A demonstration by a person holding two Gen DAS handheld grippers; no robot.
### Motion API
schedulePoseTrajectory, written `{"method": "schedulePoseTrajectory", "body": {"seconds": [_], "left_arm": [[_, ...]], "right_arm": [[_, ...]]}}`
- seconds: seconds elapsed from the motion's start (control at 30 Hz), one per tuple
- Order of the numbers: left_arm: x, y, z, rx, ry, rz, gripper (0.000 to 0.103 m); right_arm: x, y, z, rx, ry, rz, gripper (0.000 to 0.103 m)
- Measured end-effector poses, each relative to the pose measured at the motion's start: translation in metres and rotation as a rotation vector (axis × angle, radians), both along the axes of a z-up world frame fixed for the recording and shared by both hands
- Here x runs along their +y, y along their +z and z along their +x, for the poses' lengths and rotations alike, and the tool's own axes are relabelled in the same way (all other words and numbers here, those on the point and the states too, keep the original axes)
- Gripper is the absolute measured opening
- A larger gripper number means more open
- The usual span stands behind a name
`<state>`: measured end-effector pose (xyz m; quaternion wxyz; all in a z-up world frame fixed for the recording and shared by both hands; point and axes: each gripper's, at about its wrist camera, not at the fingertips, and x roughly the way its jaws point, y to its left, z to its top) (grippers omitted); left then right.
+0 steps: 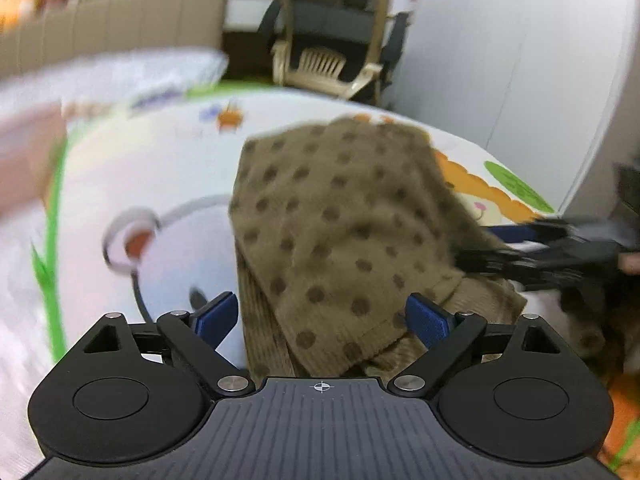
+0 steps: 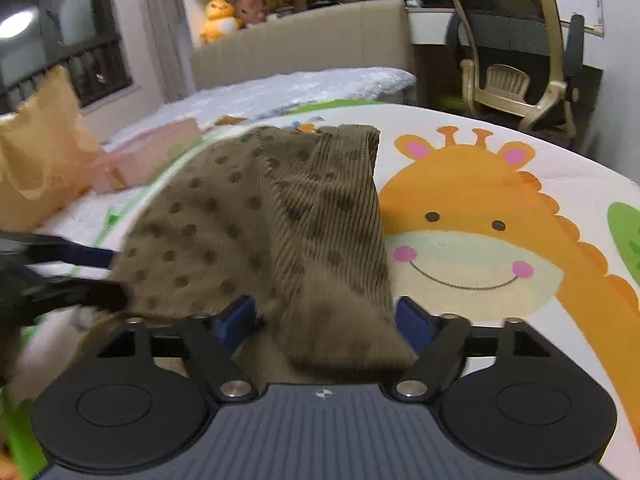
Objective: Fold clothes
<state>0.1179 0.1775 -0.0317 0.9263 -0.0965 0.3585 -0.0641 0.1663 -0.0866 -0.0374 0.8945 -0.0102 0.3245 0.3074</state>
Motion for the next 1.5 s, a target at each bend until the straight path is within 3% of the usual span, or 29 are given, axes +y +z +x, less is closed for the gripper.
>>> {"method": "schedulePoseTrajectory", "body": {"seconds": [0.1,0.23,0.3,0.33,0.37,0.53,0.63,0.77,0.93,1.1,1.23,1.33,1.4,1.5], "left_arm": [[0.011,-0.012,0.011,0.033,0.01,-0.097,0.096],[0.008,-0.015,0.022,0.015,-0.023,-0.105,0.097],[0.005,-0.014,0.028,0.015,-0.038,-0.109,0.085],[0.004,-0.013,0.033,0.019,-0.053,-0.112,0.072],[0.003,-0.012,0.038,0.026,-0.061,-0.111,0.071],[0.009,-0.003,0.082,-0.002,-0.019,0.004,0.071],[0.025,-0.006,0.121,-0.027,0.023,0.029,0.078],[0.043,-0.01,0.151,-0.029,0.032,0.028,0.087],[0.057,0.021,0.132,-0.074,-0.053,0.025,0.094],[0.059,0.018,0.171,-0.109,-0.046,-0.015,0.094],[0.061,0.015,0.202,-0.137,-0.04,-0.047,0.09],[0.063,0.003,0.222,-0.137,-0.01,-0.032,0.096],[0.066,-0.005,0.223,-0.12,-0.013,-0.025,0.097],[0.071,-0.008,0.223,-0.121,-0.023,-0.027,0.097]], "right_arm": [[-0.007,0.0,-0.024,-0.037,0.11,-0.055,0.088],[0.017,-0.011,-0.038,-0.119,0.187,-0.223,0.088],[0.031,-0.012,-0.034,-0.162,0.202,-0.26,0.088],[0.039,-0.012,-0.031,-0.183,0.207,-0.275,0.088],[0.047,-0.011,-0.026,-0.203,0.21,-0.286,0.088],[0.083,-0.009,0.018,-0.283,0.206,-0.319,0.088],[0.1,-0.014,0.055,-0.318,0.167,-0.322,0.087],[0.09,-0.006,0.087,-0.208,0.145,-0.241,0.087],[0.037,0.032,0.092,-0.157,0.166,-0.131,0.094],[0.027,0.061,0.161,-0.16,-0.024,0.001,0.097],[0.066,0.053,0.23,-0.207,-0.166,-0.068,0.097],[0.093,0.024,0.268,-0.134,-0.189,-0.185,0.097],[0.107,-0.002,0.278,-0.122,-0.187,-0.286,0.097],[0.101,-0.009,0.273,-0.135,-0.22,-0.253,0.099]]}}
